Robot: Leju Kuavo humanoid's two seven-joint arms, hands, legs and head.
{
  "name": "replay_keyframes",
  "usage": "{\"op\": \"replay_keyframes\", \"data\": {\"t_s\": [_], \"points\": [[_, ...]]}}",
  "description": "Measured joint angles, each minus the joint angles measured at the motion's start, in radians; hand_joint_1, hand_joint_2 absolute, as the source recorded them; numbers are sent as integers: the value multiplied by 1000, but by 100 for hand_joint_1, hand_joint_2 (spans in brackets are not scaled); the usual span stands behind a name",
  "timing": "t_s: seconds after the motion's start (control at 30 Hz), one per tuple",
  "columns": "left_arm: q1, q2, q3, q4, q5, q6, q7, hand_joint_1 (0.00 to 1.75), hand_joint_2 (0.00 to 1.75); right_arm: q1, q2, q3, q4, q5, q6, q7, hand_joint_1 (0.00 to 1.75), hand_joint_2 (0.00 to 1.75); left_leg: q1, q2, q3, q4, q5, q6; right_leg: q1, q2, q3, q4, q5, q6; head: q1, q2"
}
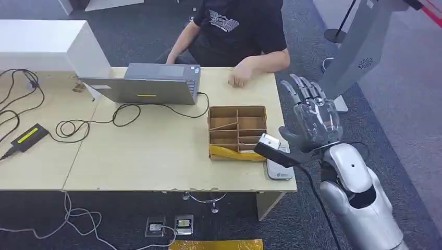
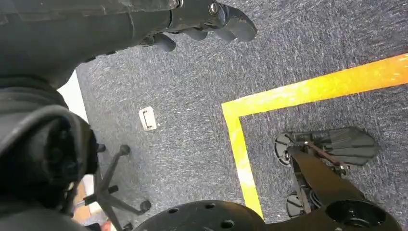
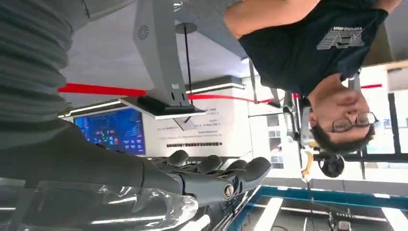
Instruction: Pass the card to the sensor for recognition and then transmit it.
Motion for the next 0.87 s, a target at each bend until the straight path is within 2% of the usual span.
{"op": "replay_keyframes", "data": {"t_s": [0.3, 0.4, 0.6, 0.73, 0.87], "points": [[0, 0, 0, 0, 13, 13, 20, 0, 0, 98, -68, -57, -100, -45, 81, 67, 0, 175, 0, -1, -1, 0, 0, 0, 0, 0, 0, -1, 0, 0, 1, 0], [0, 1, 0, 0, 12, 12, 20, 0, 0, 130, -76, -61, -126, -42, 90, 77, 0, 175, 0, 0, -1, 0, -1, -1, 0, 0, 0, 0, 0, 0, 0, 0], [-2, 1, 0, 0, 9, 13, 19, 0, 0, 144, -69, -47, -116, 13, 59, 87, 0, 175, 0, 0, -1, 0, -1, -1, 0, 0, 0, 0, 0, 0, 1, 0], [-3, 0, 0, 0, 12, 16, 18, 0, 0, 144, -63, -37, -77, 14, 21, 77, 0, 175, 0, 0, -1, 0, -1, -1, 0, 0, 0, 0, 0, 0, 1, 0], [-3, 0, 0, 0, 13, 28, 18, 0, 0, 144, -55, -29, -49, 11, 13, 75, 0, 175, 0, 0, -1, 0, -1, -1, 0, 0, 0, 0, 0, 0, 1, 0]]}}
